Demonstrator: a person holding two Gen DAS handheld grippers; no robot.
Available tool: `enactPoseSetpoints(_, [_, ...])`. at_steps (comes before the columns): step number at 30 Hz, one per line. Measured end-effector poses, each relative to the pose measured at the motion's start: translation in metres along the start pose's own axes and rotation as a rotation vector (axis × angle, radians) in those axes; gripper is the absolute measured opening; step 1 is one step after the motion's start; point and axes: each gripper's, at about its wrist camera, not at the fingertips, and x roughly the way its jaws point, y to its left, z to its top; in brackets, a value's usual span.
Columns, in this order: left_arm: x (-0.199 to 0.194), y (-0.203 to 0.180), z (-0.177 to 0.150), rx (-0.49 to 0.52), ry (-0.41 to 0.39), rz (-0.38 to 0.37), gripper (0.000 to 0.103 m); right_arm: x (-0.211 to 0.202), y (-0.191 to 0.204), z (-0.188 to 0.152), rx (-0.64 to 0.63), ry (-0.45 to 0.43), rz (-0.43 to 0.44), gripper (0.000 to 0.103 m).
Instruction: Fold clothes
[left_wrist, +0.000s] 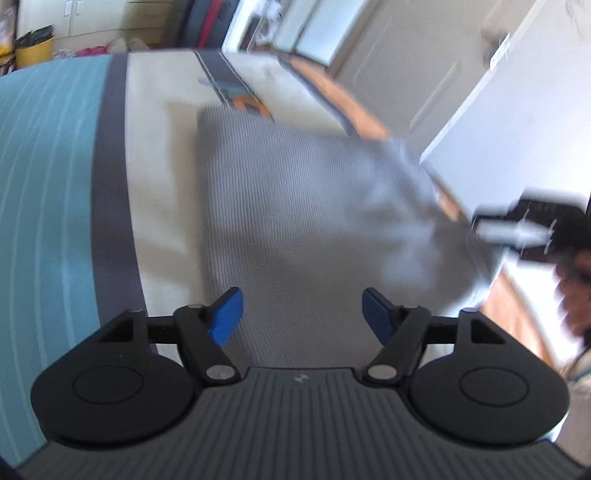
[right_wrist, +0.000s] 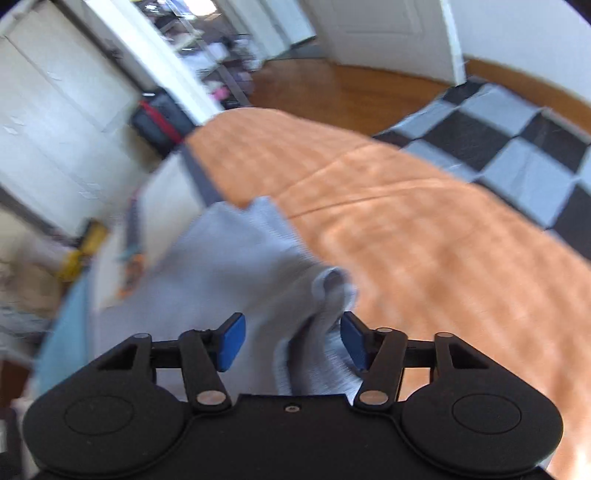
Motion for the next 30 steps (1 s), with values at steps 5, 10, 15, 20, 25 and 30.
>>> enactPoseSetpoints(5, [0.004, -0.008, -0.009, 0.038, 0.003, 0.074, 0.068, 0.025, 0.0, -0.014, -0.182, 0.077, -0.308, 0.019])
enactPoseSetpoints(10, [-0.002, -0.001, -0.012, -0.01, -0.031, 0.031, 0.068, 0.015, -0.034, -0.006, 0.08, 0.048, -0.198, 0.023])
enactPoseSetpoints(15, [-0.005, 0.019, -0.013, -0.14, -0.029, -0.102, 0.001, -0.014, -0.029, -0.018, 0.153, -0.072, -0.22, 0.049])
enactPoseSetpoints(20, [-0.027, 0.003, -0.014, -0.029, -0.106, 0.023, 0.0, -0.056, -0.023, -0.038, 0.188, -0.255, 0.013, 0.067])
enactPoseSetpoints(25, [-0.029, 0.013, -0.014, -0.061, -0.064, 0.042, 0.001, -0.032, -0.022, -0.065, 0.312, -0.056, 0.229, 0.07])
enactPoseSetpoints(30, [-0.02, 0.014, -0.014, -0.095, 0.008, -0.075, 0.051, -0.003, -0.016, -0.069, 0.349, 0.094, 0.228, 0.07])
